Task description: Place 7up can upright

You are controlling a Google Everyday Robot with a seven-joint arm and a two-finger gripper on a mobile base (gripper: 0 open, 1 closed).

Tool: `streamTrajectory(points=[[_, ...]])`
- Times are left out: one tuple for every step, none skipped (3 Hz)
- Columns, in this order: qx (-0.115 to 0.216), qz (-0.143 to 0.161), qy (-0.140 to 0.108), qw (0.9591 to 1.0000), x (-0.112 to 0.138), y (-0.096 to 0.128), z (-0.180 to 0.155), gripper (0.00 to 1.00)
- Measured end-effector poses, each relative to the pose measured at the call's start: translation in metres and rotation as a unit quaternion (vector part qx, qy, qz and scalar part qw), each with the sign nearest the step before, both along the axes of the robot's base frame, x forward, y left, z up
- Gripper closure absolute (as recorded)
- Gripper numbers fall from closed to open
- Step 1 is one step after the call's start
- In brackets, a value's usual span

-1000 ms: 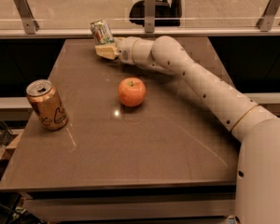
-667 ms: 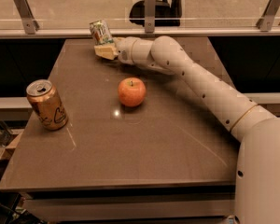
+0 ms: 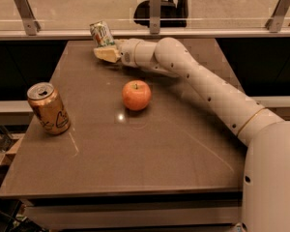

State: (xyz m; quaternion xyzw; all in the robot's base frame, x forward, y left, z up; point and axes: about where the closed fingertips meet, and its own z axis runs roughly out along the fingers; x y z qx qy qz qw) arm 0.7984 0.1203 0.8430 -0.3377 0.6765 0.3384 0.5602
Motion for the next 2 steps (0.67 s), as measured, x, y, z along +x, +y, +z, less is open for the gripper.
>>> streamTrajectory(points=[[0.0,0.002,0.0,1.0,-0.0007,0.0031,-0.0005,0.0],[0.0,0.002,0.0,1.0,-0.0008,0.0032,-0.0005,0.0]])
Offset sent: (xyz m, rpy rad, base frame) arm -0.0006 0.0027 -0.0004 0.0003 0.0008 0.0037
